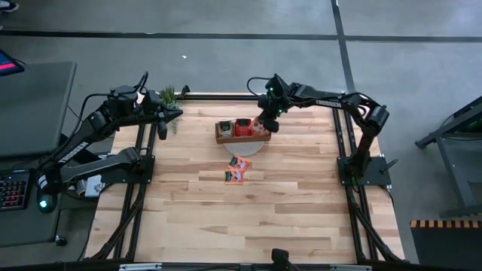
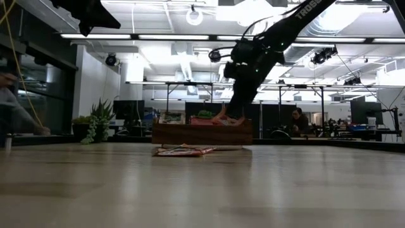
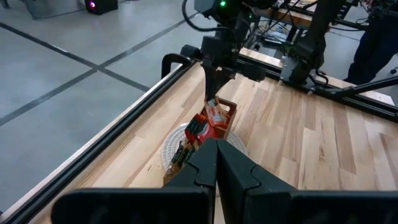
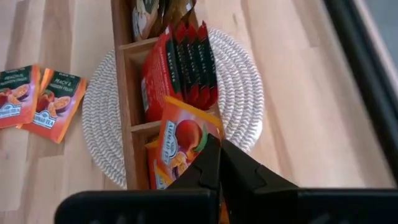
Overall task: Pick & Place Tea
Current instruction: Put the orange tea bag in the right section of the wooden organizer
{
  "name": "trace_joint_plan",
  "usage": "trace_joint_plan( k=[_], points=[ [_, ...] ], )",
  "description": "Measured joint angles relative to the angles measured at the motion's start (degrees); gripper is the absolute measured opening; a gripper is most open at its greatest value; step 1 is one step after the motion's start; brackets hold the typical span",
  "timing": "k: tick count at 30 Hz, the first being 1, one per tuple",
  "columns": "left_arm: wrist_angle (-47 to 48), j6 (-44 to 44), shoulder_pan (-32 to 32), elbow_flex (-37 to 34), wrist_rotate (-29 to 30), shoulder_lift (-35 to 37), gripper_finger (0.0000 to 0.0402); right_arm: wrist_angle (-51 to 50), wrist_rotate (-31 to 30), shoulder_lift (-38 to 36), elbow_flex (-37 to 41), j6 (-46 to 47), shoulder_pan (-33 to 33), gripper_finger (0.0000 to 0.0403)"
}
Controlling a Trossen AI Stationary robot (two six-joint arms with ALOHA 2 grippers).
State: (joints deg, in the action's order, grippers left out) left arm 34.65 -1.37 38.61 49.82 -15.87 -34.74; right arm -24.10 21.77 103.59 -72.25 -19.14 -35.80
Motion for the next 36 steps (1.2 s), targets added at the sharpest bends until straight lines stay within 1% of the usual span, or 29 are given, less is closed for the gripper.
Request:
trace_joint_plan(
  k=[3,11,13,16,21,30,36],
  points=[
    [0.0,0.0,0.0,0.0,0.02,0.0,0.0,-1.02,-1.95,-1.89,0.0,-0.22,0.22,0.0001],
    [0.0,0.0,0.0,0.0,0.54,0.0,0.0,-5.21,-1.74,-6.49,-0.07,-0.49,0.44,0.0001],
    [-0.07,-0.01,0.0,0.0,0.6,0.0,0.0,-6.51,-1.94,-6.87,-0.09,-1.82,1.08,0.0],
    [-0.17,-0.02,0.0,0.0,0.6,0.0,0.0,-8.15,-3.43,-6.95,-0.09,-3.92,2.93,0.0],
    [-0.17,-0.02,0.0,0.0,0.58,0.0,0.0,-10.75,-7.97,-6.95,-0.09,-5.51,5.79,0.0],
    [-0.17,-0.02,0.0,0.0,0.58,0.0,0.0,-11.56,-11.0,-6.95,-0.25,-5.68,8.1,0.0],
    [-0.17,-0.02,0.02,0.0,0.56,0.0,0.0,-11.87,-12.38,-4.71,-4.99,-6.02,8.06,0.0]
  ],
)
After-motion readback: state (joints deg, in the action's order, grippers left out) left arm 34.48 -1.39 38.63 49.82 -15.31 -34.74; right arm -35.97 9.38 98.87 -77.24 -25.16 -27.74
